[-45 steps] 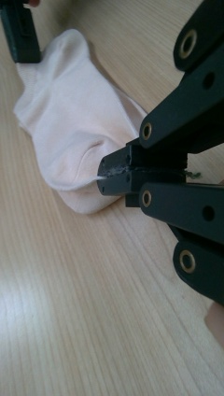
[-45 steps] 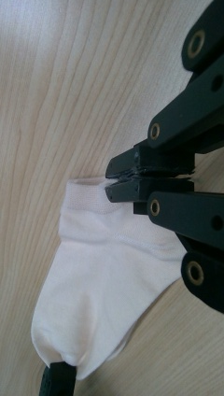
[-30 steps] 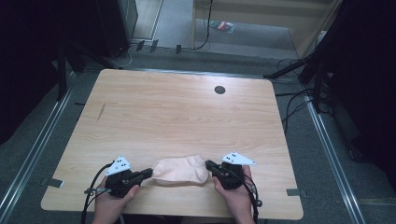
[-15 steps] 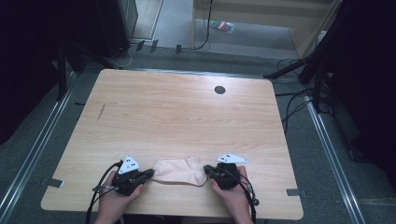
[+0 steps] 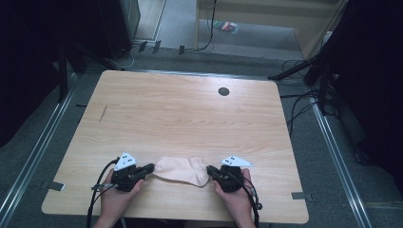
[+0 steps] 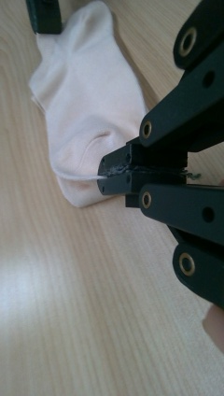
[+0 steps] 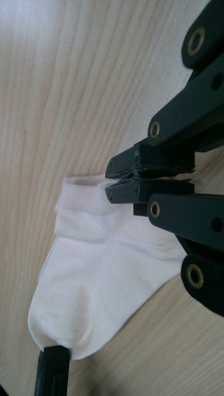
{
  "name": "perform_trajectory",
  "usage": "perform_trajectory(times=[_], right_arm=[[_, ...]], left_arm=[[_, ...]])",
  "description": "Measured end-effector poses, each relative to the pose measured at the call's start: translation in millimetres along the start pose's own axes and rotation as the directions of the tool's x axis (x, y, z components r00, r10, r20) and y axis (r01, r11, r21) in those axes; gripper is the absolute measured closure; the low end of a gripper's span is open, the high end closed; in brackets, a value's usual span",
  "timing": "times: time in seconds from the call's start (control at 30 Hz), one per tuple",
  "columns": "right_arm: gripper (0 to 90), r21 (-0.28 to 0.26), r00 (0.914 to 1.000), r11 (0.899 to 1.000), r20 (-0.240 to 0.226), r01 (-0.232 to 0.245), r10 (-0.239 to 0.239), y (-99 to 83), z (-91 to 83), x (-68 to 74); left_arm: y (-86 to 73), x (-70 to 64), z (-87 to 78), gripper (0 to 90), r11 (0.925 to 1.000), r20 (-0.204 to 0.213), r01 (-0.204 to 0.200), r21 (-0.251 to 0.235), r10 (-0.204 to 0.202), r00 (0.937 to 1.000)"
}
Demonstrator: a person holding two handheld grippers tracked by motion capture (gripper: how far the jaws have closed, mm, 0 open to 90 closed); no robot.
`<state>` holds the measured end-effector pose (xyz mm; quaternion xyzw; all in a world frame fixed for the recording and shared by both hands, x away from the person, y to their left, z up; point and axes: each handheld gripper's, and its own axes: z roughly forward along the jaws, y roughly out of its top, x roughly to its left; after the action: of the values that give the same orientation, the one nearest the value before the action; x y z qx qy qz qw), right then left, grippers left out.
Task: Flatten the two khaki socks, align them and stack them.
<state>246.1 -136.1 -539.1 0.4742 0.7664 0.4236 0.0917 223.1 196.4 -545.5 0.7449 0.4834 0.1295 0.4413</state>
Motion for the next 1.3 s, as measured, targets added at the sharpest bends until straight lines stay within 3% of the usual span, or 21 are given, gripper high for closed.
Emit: perform_trajectory(times=[0.07,0.2,0.27,0.4,0.53,0.6,0.67,0.8,0.87,0.9,1.0,1.2,1.27,1.3], right_arm=[[87.1,-0.013,1.0,1.0,0.005,0.005,-0.005,0.5,-0.5,0.6],[86.8,0.012,0.9999,1.0,0.017,0.001,-0.001,-1.5,4.7,-2.7],[86.7,0.015,0.9999,1.0,0.017,-0.004,0.003,-1.8,5.7,-3.5],[82.0,0.002,0.9997,1.0,0.023,0.002,-0.002,-1.5,8.0,-4.5],[70.0,-0.024,0.9992,0.999,0.024,-0.031,0.032,-1.7,5.8,-7.6],[71.2,-0.051,0.9985,0.998,0.024,-0.047,0.048,-0.9,1.4,-9.7],[76.5,-0.074,0.9981,0.996,0.021,-0.056,0.057,-0.1,-2.1,-9.9],[88.9,-0.065,0.9981,0.996,-0.014,-0.06,0.059,0.4,-2.3,-6.9],[90.0,-0.042,0.9986,0.998,-0.033,-0.043,0.042,-0.5,1.9,-3.8],[90.0,-0.025,0.9991,0.999,-0.033,-0.027,0.026,-1.6,7.1,-0.4],[90.0,-0.002,0.9997,1.0,-0.023,-0.012,0.012,-2.2,13.1,0.6],[90.0,-0.001,0.9997,1.0,-0.006,-0.022,0.022,0.1,19.5,-0.2],[88.6,-0.008,0.9998,1.0,-0.006,-0.02,0.02,0.1,17.5,-0.2],[86.6,-0.021,0.9996,0.999,-0.014,-0.024,0.024,0.5,15.1,-1.7]], left_arm=[[0.0,0.2,-0.4,90.0,1.0,-0.004,0.003,-0.007,-0.003,1.0],[-2.0,1.2,7.1,90.0,0.9991,-0.021,0.002,0.041,-0.002,0.9998],[-1.7,1.8,8.2,89.2,0.9992,-0.024,0.009,0.04,-0.008,0.9997],[-0.7,2.9,7.7,72.5,0.9994,-0.059,0.016,0.03,-0.014,0.9982],[1.0,7.8,-3.1,62.4,0.9986,-0.064,0.041,-0.034,-0.043,0.997],[3.1,7.9,-11.3,65.2,0.9949,-0.052,0.044,-0.091,-0.049,0.9975],[5.4,4.1,-14.6,73.4,0.991,-0.031,0.024,-0.132,-0.028,0.9991],[8.3,-5.0,-2.0,87.2,0.9952,0.006,-0.055,-0.081,0.056,0.9984],[7.8,-4.4,5.7,90.0,0.9978,0.01,-0.048,-0.047,0.048,0.9988],[6.6,-3.2,12.8,90.0,0.9994,0.005,-0.035,0.001,0.035,0.9994],[3.9,-2.8,17.1,89.4,0.9985,-0.01,-0.043,0.035,0.043,0.999],[3.5,-4.5,18.1,86.5,0.998,-0.024,-0.053,0.034,0.054,0.9983],[3.6,-2.7,15.7,78.5,0.999,0.0,-0.043,0.008,0.043,0.9991],[4.2,0.7,11.7,67.8,0.9986,0.034,-0.029,-0.043,0.03,0.999]])
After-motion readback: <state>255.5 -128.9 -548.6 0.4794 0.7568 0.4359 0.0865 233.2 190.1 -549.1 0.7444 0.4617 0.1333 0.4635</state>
